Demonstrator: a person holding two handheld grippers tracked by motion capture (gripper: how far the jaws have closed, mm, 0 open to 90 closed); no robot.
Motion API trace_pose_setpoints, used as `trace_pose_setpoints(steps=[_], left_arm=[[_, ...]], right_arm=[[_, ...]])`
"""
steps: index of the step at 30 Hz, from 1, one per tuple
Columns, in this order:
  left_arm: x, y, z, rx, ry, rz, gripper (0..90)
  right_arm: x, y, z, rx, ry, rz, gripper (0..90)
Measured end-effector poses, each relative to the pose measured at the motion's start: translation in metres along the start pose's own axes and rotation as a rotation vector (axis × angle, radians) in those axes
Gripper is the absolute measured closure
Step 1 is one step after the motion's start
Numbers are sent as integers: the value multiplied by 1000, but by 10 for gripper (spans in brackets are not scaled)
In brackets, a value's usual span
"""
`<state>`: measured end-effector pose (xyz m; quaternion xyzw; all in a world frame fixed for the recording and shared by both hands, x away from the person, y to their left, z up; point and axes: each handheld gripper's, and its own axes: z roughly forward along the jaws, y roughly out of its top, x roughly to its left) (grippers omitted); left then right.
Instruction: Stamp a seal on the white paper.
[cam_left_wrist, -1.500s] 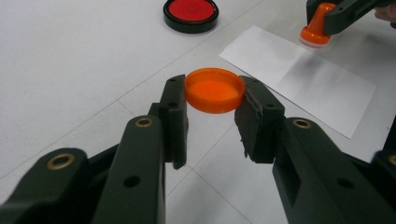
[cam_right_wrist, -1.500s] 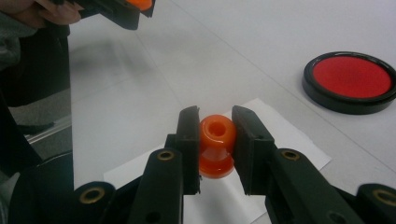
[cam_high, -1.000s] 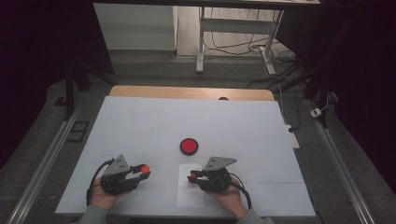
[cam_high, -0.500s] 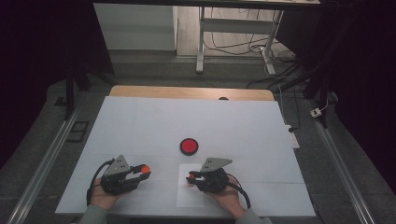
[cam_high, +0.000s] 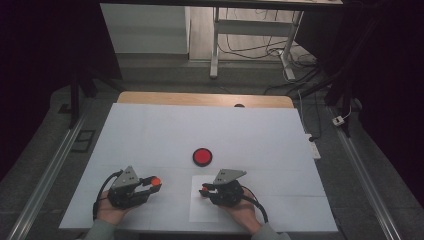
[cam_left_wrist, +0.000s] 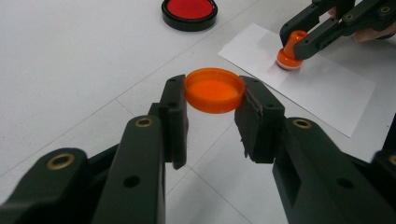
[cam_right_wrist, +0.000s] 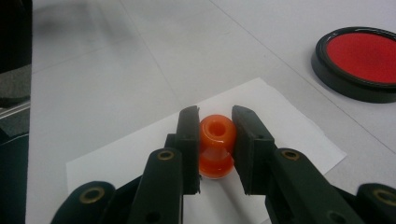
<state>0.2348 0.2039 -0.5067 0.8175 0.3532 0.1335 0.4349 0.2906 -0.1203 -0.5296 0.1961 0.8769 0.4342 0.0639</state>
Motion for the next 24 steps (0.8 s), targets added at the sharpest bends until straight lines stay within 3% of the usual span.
trace_pose_setpoints(steps=[8,15,24], left_arm=[[0,0,0,-1,0,-1,646],[0,0,0,-3,0,-3,646],[0,0,-1,-3,1,-3,646]], right_arm=[[0,-1,1,6,0,-7,728],[3,-2,2,0,-15,-48,730],[6,-4,2,-10,-32,-67,732]])
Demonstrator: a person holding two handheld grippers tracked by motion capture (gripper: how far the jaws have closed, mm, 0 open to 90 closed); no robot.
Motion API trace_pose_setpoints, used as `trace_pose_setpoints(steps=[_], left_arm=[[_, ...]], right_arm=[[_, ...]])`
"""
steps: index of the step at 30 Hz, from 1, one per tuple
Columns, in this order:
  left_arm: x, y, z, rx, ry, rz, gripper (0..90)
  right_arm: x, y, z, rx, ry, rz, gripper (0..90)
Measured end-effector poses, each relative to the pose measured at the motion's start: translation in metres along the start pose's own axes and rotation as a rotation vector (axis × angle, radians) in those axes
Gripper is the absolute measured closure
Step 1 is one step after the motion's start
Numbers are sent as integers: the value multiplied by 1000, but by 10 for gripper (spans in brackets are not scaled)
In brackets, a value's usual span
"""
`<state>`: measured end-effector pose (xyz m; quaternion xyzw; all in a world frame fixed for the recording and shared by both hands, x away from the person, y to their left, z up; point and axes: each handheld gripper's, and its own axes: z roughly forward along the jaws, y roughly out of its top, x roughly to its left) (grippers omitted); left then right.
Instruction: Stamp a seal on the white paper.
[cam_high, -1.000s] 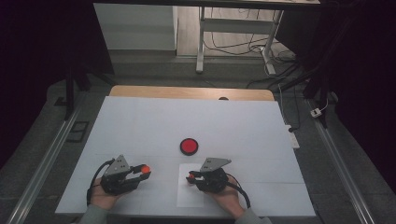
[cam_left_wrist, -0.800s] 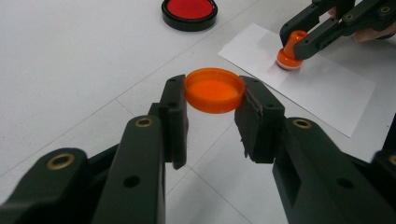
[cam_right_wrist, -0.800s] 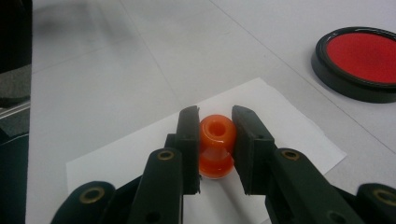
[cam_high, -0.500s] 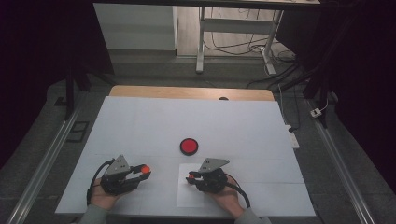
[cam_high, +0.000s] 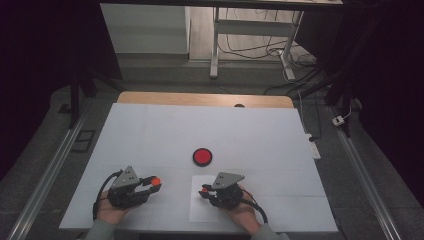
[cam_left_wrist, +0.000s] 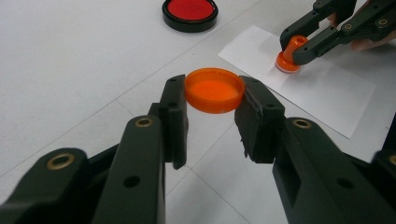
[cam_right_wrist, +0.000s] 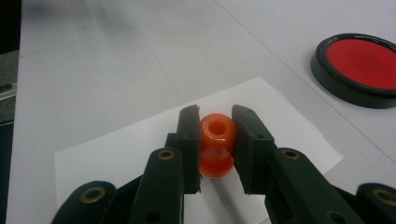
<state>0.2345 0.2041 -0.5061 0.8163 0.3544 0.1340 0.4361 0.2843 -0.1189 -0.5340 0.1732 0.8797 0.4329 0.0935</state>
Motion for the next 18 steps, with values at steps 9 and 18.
trace_pose_setpoints(steps=[9,18], left_arm=[[0,0,-1,-2,2,-3,646],[1,0,-2,-5,3,-4,646]], right_arm=[[2,-2,0,-10,-12,-3,734],[3,-3,0,-18,-20,-15,734]])
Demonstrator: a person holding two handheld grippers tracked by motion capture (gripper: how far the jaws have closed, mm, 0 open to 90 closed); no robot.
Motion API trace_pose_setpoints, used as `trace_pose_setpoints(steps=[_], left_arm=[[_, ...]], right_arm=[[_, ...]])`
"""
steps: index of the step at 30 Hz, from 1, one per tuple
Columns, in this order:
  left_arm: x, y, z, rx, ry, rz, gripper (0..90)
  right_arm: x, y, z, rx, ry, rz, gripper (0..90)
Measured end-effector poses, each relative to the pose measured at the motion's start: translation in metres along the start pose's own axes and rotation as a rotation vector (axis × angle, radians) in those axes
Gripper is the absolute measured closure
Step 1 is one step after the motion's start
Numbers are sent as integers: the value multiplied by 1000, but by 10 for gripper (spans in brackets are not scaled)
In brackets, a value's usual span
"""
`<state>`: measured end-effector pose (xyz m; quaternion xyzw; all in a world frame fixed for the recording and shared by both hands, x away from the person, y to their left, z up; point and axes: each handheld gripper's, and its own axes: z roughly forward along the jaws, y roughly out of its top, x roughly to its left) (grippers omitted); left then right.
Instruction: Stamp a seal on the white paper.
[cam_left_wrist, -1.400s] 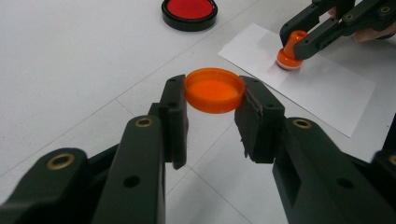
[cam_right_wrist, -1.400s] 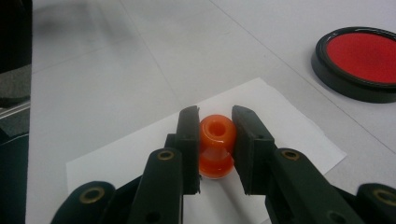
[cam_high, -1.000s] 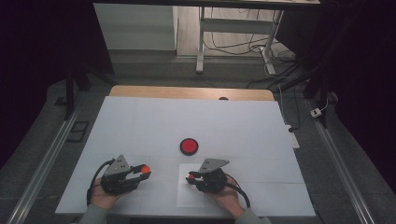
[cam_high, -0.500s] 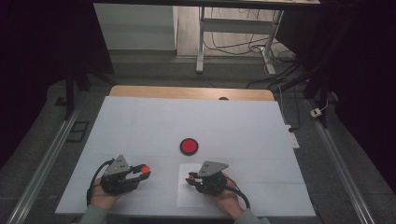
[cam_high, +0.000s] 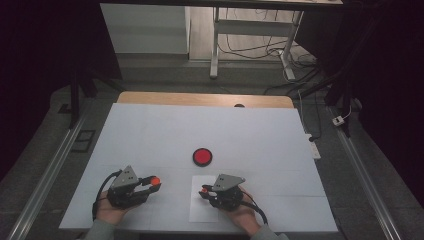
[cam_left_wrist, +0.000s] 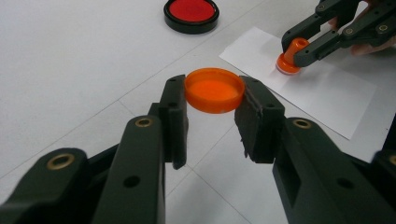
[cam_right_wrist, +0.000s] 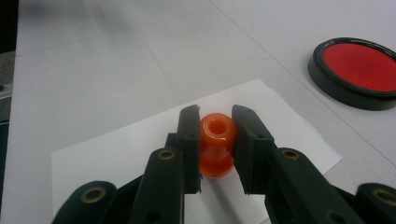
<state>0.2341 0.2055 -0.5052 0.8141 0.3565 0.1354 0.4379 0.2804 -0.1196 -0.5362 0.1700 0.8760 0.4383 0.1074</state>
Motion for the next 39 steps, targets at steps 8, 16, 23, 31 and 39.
trace_pose_setpoints(steps=[8,16,23,31,39], left_arm=[[0,0,0,-2,1,-1,646],[0,0,0,-2,1,-1,646],[0,0,0,-2,2,-1,646],[1,0,-1,-4,6,-1,646],[1,1,-1,-5,6,-1,646]], right_arm=[[-1,0,0,-6,5,8,734],[-1,0,0,-4,9,10,734],[-1,0,0,-2,5,11,734],[-4,0,-1,-12,34,27,729],[-11,7,-16,-101,53,69,729]])
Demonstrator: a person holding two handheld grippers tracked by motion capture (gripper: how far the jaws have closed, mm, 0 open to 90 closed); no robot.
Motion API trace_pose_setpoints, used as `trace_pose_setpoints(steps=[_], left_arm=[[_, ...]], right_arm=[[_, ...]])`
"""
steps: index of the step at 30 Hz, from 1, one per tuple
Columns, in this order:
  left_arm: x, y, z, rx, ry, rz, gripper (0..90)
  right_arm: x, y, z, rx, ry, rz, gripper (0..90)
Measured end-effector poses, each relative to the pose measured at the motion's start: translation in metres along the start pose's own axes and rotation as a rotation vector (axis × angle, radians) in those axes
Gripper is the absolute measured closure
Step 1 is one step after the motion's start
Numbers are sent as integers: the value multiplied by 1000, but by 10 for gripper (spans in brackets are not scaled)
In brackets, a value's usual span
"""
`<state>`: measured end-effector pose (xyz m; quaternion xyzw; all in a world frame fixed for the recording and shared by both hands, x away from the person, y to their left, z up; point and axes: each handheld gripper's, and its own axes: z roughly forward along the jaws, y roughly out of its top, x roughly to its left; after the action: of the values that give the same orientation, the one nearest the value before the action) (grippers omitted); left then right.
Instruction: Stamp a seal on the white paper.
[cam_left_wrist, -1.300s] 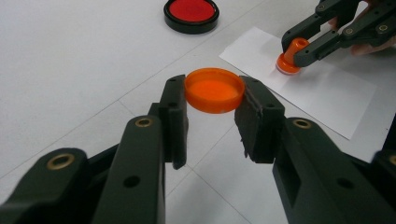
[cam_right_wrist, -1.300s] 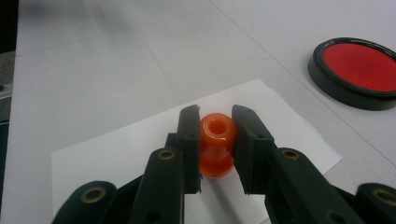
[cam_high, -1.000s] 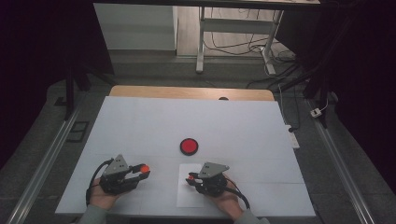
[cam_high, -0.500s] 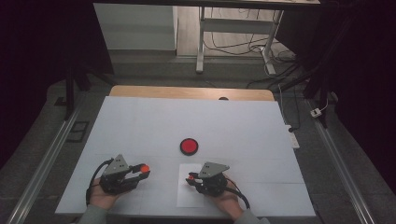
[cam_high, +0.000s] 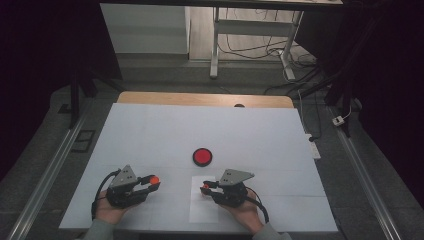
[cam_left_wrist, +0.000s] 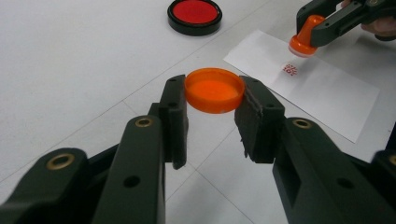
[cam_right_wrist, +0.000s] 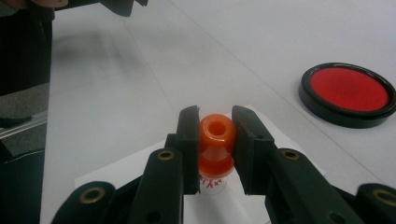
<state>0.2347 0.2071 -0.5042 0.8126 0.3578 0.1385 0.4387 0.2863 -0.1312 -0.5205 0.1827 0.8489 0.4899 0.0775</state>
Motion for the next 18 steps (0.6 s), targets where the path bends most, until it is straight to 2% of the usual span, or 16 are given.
trace_pose_setpoints(steps=[12,18], left_arm=[[0,0,1,2,0,0,646],[0,0,1,5,-4,1,646]], right_arm=[[-4,3,-7,-8,7,36,729],[-7,5,-13,-38,5,65,729]])
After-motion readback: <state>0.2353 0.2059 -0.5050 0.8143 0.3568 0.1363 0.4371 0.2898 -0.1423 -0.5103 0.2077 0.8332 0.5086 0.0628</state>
